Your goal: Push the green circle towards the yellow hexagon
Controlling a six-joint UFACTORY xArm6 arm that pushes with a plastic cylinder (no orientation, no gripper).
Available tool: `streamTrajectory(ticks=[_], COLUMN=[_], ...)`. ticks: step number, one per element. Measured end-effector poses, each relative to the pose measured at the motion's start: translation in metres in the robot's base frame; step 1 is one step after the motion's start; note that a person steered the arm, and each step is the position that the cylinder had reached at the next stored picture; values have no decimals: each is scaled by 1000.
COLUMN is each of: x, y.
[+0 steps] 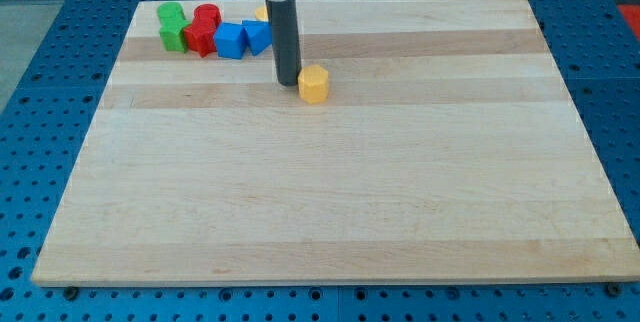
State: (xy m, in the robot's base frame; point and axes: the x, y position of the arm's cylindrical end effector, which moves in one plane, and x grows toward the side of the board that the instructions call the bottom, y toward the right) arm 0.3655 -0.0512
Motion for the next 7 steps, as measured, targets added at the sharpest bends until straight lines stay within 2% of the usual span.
streamTrajectory(ticks=[2,3,7], x=[9,-4,-171], y=[37,30,20])
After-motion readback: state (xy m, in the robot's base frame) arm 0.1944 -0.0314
